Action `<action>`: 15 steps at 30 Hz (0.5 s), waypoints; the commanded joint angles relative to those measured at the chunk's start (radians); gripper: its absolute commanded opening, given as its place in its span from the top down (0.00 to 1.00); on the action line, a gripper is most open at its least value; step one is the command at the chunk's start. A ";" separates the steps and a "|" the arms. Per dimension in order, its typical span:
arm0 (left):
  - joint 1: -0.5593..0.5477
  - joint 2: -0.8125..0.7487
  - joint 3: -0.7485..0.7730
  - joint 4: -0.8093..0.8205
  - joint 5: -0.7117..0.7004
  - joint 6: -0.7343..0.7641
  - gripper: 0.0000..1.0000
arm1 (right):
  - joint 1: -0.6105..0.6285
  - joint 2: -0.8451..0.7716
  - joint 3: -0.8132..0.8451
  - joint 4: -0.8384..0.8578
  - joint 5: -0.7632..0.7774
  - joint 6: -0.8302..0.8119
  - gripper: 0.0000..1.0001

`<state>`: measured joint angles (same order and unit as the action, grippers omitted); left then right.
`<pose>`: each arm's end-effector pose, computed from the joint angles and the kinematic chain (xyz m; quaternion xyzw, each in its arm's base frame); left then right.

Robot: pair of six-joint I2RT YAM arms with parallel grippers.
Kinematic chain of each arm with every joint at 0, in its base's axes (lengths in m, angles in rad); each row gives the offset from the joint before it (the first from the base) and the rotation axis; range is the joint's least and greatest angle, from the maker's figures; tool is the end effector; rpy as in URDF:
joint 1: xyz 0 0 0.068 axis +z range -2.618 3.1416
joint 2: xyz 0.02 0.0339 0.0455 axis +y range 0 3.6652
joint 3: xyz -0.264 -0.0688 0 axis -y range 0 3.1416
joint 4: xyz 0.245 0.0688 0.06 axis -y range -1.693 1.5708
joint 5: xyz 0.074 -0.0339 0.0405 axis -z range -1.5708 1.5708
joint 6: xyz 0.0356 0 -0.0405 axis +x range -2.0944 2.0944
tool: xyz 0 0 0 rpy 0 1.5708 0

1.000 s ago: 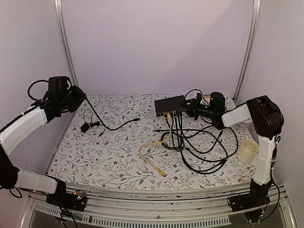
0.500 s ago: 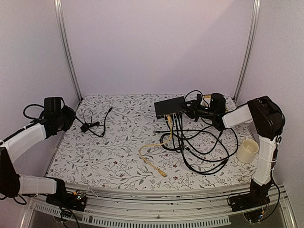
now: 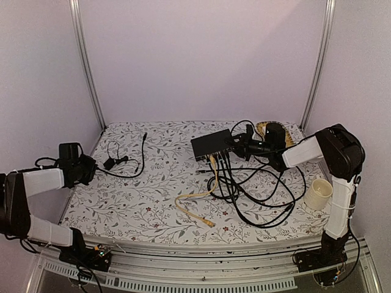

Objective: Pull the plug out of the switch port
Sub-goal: Place the connector at the corner of the board.

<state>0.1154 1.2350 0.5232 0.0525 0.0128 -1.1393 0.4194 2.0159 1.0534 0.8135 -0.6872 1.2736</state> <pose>0.2428 0.0277 0.1810 -0.5248 0.7286 -0.2206 0.3809 0.3774 0.1930 0.1699 0.0955 0.7404 0.6293 0.2159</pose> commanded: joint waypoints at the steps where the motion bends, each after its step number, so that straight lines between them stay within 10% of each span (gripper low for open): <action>1: 0.054 0.042 -0.017 0.057 0.037 0.010 0.73 | 0.019 -0.083 0.000 0.063 -0.030 -0.004 0.98; 15: 0.096 0.010 -0.034 0.044 0.104 0.015 0.49 | 0.033 -0.087 0.015 0.043 -0.047 -0.017 0.98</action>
<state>0.2016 1.2922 0.4961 0.0902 0.0799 -1.1305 0.4404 1.9930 1.0454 0.7761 -0.6994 1.2480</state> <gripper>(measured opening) 0.512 0.268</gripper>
